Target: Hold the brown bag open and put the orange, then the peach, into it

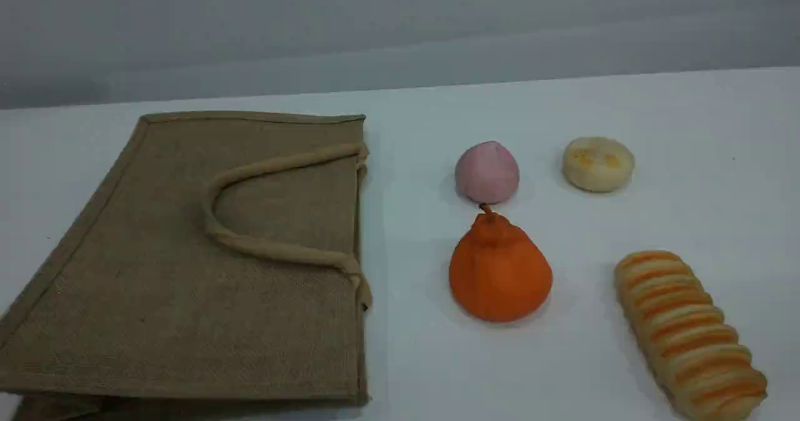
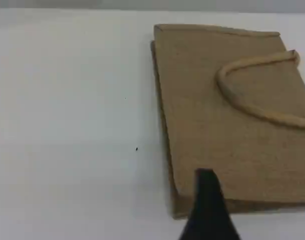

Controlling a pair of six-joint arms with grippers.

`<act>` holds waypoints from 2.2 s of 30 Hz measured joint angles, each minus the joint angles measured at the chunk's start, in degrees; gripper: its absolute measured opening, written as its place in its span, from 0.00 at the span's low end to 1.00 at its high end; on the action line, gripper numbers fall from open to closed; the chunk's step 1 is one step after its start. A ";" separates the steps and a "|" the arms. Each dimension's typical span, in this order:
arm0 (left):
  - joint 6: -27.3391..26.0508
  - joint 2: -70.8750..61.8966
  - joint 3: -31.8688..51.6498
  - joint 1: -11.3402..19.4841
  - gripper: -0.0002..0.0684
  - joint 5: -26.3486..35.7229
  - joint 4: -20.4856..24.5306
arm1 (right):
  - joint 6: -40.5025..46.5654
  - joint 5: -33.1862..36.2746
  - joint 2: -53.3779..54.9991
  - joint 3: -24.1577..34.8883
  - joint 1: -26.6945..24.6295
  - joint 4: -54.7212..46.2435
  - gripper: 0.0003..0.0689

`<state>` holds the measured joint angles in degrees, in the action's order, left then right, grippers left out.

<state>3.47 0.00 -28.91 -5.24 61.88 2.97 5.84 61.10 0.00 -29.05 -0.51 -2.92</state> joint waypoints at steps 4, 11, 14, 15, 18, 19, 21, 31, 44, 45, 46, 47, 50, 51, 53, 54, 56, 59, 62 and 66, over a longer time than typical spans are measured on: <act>0.00 0.00 0.00 0.00 0.64 0.00 0.00 | 0.00 0.00 0.00 0.00 0.00 0.00 0.63; 0.00 0.00 0.00 0.00 0.64 0.00 0.00 | 0.00 0.00 0.00 0.00 0.00 0.00 0.63; 0.00 0.00 0.00 0.00 0.64 0.00 0.00 | 0.03 0.00 0.00 0.00 0.00 0.00 0.63; 0.00 0.00 0.00 0.00 0.64 0.00 0.00 | 0.03 0.00 0.00 0.00 0.00 0.00 0.63; 0.00 0.00 0.00 0.00 0.64 0.00 0.00 | 0.03 0.00 0.00 0.00 0.00 0.00 0.63; 0.00 0.00 0.00 0.00 0.64 0.00 0.00 | 0.03 0.00 0.00 0.00 0.00 0.00 0.63; 0.00 0.00 0.00 0.00 0.64 0.00 0.00 | 0.03 0.00 0.00 0.00 0.00 0.00 0.63; 0.00 0.00 0.00 0.00 0.64 0.00 0.00 | 0.03 0.00 0.00 0.00 0.00 0.00 0.63; 0.00 0.00 0.00 0.00 0.64 0.00 0.00 | 0.03 0.00 0.00 0.00 0.00 0.00 0.63; 0.00 0.00 0.00 0.00 0.64 0.00 0.00 | 0.03 0.00 0.00 0.00 0.00 0.00 0.63; 0.00 0.00 0.00 0.00 0.64 0.00 0.00 | 0.03 0.00 0.00 0.00 0.00 0.00 0.63; 0.00 0.00 0.00 0.00 0.64 0.00 0.00 | 0.03 0.00 0.00 0.00 0.00 0.00 0.63; 0.00 -0.02 0.00 0.00 0.64 -0.07 0.00 | -0.14 -0.07 0.00 0.00 0.00 0.00 0.63; 0.00 -0.16 -0.06 0.00 0.64 -0.08 0.00 | -0.36 -0.20 0.00 0.00 0.00 0.00 0.63; 1.21 -1.34 -0.65 0.00 0.64 -1.02 0.00 | -1.35 -0.30 0.00 -0.20 0.00 0.33 0.63; 2.32 -2.24 -1.22 0.00 0.64 -1.51 -0.06 | -1.96 -0.63 0.00 -0.51 0.00 0.96 0.63; 4.09 -5.32 -2.85 0.00 0.64 -3.91 -0.37 | -2.71 -2.35 0.61 -1.34 0.00 2.58 0.63; 3.40 -10.65 -5.95 0.00 0.64 -8.34 -0.04 | -4.30 -7.14 4.86 -2.22 0.00 6.21 0.63; 2.65 -18.06 -9.38 0.00 0.64 -13.12 -0.04 | -6.82 -12.48 10.91 -2.36 0.00 9.80 0.63; 2.95 -29.96 -14.06 0.00 0.64 -17.55 -1.12 | -11.41 -19.36 20.69 -2.81 0.00 13.51 0.63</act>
<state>6.42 -29.96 -42.97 -5.24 44.33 1.84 -5.57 41.73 20.69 -31.86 -0.51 10.59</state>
